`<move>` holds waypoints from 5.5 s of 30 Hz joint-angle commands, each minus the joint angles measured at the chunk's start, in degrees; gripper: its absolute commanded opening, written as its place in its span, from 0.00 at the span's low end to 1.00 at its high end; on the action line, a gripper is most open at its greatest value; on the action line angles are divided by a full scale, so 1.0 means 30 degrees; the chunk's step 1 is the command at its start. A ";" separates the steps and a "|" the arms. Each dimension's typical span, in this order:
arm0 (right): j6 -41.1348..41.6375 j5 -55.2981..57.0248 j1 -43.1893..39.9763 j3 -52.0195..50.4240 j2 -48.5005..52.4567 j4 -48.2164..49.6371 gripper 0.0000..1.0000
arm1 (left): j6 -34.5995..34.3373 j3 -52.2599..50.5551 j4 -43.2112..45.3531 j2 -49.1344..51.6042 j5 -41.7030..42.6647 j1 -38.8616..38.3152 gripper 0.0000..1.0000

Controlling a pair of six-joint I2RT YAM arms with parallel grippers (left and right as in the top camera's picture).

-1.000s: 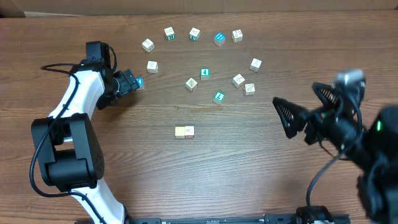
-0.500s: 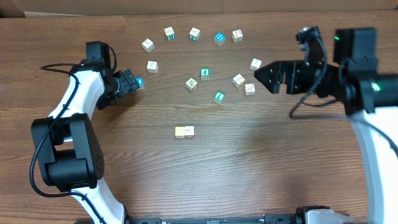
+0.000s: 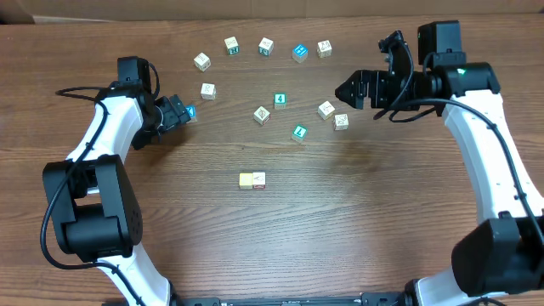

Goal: Form a horizontal line

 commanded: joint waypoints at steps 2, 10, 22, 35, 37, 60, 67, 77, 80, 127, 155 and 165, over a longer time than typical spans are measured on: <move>0.0896 -0.0612 0.0073 0.0350 0.0146 -0.0109 1.00 | 0.0022 0.0306 0.0066 0.0226 -0.0124 -0.0124 1.00; 0.0874 -0.0605 0.0073 0.0350 0.0146 -0.1013 1.00 | 0.0022 0.0306 0.0066 0.0226 -0.0124 -0.0124 1.00; 0.0867 -0.0590 0.0073 0.0350 0.0146 -0.0831 0.96 | 0.0022 0.0306 0.0066 0.0226 -0.0124 -0.0124 1.00; 0.0867 -0.0517 0.0073 0.0321 0.0160 -0.0692 0.76 | 0.0022 0.0306 0.0066 0.0226 -0.0124 -0.0124 1.00; 0.0867 -0.0525 0.0073 0.0255 0.0160 -0.0670 0.76 | 0.0022 0.0306 0.0066 0.0226 -0.0124 -0.0124 1.00; 0.0787 -0.0219 0.0087 0.0226 0.0270 -0.0663 0.77 | 0.0022 0.0306 0.0058 0.0226 -0.0124 -0.0124 0.99; 0.0787 -0.0219 0.0095 0.0226 0.0270 -0.0663 0.77 | 0.0022 0.0306 0.0066 0.0226 -0.0117 -0.0124 1.00; 0.0066 -0.0138 0.0634 0.0219 0.0270 -0.0605 0.77 | 0.0022 0.0306 0.0066 0.0226 -0.0124 -0.0124 1.00; 0.0066 0.0168 0.0969 0.0219 0.0270 -0.0437 0.77 | 0.0022 0.0306 0.0058 0.0226 -0.0124 -0.0124 1.00; 0.0255 0.1530 0.1246 0.0226 0.2200 0.0823 1.00 | 0.0022 0.0306 0.0066 0.0226 -0.0124 -0.0124 1.00; 0.2397 1.0302 0.4138 0.0219 0.4707 0.2149 0.68 | 0.0022 0.0306 0.0066 0.0226 -0.0124 -0.0124 1.00; 0.2382 1.0863 0.4124 0.0219 0.6127 0.2237 0.66 | 0.0022 0.0306 0.0066 0.0226 -0.0124 -0.0124 1.00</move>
